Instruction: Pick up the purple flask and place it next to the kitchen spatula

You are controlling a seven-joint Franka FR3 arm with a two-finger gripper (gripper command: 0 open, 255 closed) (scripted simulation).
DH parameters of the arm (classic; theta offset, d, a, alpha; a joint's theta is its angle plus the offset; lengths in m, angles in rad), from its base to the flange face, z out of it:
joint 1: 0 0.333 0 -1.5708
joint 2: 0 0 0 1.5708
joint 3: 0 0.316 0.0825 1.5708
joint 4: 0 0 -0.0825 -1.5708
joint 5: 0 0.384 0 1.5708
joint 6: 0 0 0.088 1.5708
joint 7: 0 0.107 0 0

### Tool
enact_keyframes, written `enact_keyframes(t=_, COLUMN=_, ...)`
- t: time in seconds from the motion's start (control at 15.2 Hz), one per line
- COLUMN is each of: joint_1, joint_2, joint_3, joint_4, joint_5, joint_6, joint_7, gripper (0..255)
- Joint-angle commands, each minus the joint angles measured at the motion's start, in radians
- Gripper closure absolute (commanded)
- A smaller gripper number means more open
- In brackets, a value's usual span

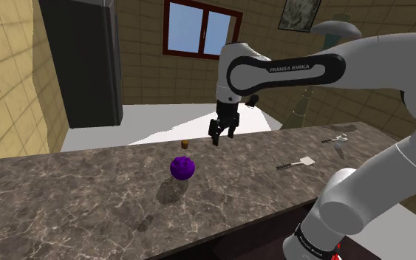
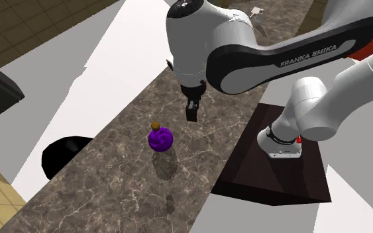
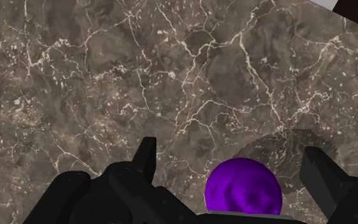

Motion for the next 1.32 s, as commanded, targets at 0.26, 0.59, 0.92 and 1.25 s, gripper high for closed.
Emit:
enact_keyframes(t=0.26, joint_1=0.002, joint_2=0.214, joint_3=0.038, joint_4=0.163, joint_5=-0.041, joint_6=0.087, joint_7=0.056, gripper=0)
enact_keyframes(t=0.59, joint_1=0.016, joint_2=0.397, joint_3=0.060, joint_4=0.336, joint_5=-0.095, joint_6=0.121, joint_7=0.109, gripper=0)
enact_keyframes(t=0.92, joint_1=0.027, joint_2=0.479, joint_3=0.064, joint_4=0.397, joint_5=-0.122, joint_6=0.151, joint_7=0.132, gripper=0)
enact_keyframes(t=1.25, joint_1=0.027, joint_2=0.497, joint_3=0.062, joint_4=0.344, joint_5=-0.128, joint_6=0.222, joint_7=0.136, gripper=0)
